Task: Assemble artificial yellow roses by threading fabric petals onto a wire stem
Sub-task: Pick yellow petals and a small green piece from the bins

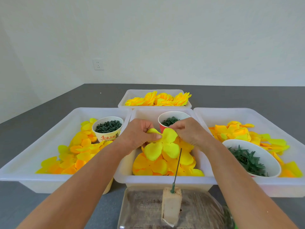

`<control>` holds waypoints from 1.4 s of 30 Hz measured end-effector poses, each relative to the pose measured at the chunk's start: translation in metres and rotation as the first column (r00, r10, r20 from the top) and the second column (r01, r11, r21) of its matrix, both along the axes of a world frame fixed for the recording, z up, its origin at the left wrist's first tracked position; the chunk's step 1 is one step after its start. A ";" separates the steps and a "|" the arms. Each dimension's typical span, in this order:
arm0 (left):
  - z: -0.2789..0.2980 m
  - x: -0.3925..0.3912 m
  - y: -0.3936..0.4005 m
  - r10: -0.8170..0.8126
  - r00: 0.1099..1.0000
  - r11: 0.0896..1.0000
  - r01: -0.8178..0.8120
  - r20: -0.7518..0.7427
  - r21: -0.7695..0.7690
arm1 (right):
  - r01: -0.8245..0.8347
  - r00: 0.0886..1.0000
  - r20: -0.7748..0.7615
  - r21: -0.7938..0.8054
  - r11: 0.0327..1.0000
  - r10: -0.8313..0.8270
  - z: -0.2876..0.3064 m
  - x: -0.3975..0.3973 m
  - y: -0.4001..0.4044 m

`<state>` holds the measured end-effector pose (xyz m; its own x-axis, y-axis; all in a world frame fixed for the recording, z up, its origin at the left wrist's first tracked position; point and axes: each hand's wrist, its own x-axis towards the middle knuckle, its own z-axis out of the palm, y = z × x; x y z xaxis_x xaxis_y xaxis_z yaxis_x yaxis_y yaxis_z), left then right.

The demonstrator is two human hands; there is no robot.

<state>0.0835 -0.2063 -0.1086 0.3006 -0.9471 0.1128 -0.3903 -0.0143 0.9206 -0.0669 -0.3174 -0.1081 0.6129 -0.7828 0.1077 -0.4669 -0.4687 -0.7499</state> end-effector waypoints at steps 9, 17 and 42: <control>-0.003 -0.003 -0.002 -0.139 0.961 0.978 0.095 0.240 0.186 | -0.011 0.989 -0.144 0.215 0.976 0.043 0.008 0.001 0.013; -0.004 -0.008 -0.005 -0.070 0.938 0.992 0.032 0.339 0.118 | 0.005 0.996 -0.084 -0.203 0.979 -0.023 0.007 -0.005 0.012; 0.031 -0.069 -0.074 -0.018 0.845 0.967 0.150 0.534 -0.205 | 0.452 0.840 -0.210 -0.238 0.860 -0.500 0.030 -0.140 -0.068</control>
